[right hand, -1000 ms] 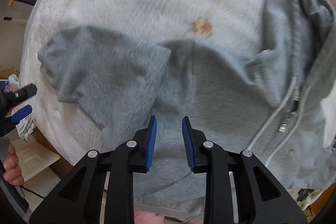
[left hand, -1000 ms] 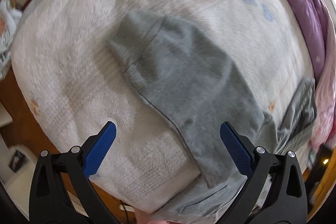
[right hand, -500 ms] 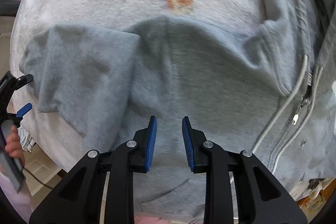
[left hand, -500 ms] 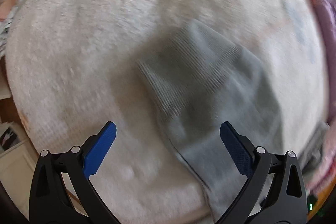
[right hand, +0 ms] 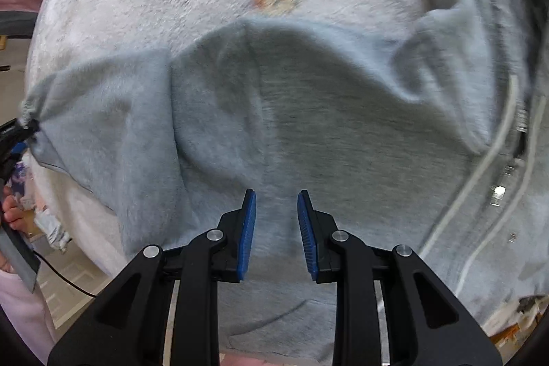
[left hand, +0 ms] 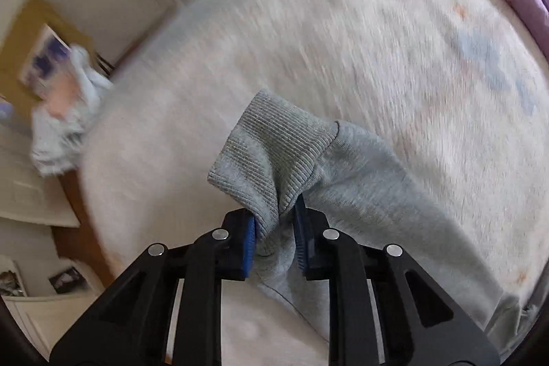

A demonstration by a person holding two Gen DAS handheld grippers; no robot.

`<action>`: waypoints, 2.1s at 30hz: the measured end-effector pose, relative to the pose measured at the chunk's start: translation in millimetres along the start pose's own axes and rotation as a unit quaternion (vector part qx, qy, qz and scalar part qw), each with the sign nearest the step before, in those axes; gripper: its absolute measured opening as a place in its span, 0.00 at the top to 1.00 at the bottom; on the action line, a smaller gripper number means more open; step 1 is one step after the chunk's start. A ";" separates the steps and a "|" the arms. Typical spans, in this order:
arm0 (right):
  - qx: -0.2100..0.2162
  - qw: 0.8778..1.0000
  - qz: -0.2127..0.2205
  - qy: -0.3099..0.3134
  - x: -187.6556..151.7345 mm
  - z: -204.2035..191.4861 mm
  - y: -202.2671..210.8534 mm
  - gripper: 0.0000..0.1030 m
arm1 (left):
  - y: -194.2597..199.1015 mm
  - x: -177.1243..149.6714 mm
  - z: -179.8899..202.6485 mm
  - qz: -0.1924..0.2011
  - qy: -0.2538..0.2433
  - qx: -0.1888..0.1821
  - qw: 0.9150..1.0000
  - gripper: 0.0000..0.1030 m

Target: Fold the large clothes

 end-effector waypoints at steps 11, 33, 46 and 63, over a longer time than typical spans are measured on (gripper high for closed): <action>0.033 0.999 -0.010 0.010 14.5 6.8 -43.6 0.80 | 97.8 37.7 -67.4 0.034 0.058 -0.025 0.997 0.82; 0.143 0.986 0.029 -0.076 -4.5 55.2 -34.5 0.94 | 346.2 -56.3 216.2 0.169 -0.228 -0.078 0.956 0.82; 0.320 0.933 0.051 -0.154 -17.5 104.2 -61.9 0.99 | 346.7 -196.5 368.4 0.180 -0.386 -0.052 0.903 0.81; 0.368 0.830 0.180 -0.379 -221.4 356.6 -14.2 0.98 | 276.9 -388.4 460.1 0.119 -0.503 -0.068 0.853 0.82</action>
Point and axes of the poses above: each gripper's, at about its wrist camera, not at the fingertips, and y roughly against the way its jaws point, z to its right, x to its top, the point moved 9 cm from there along -y, roughly the way its jaws point, and after that the axes turned 4 degrees about -z, right-handed, at the moved point
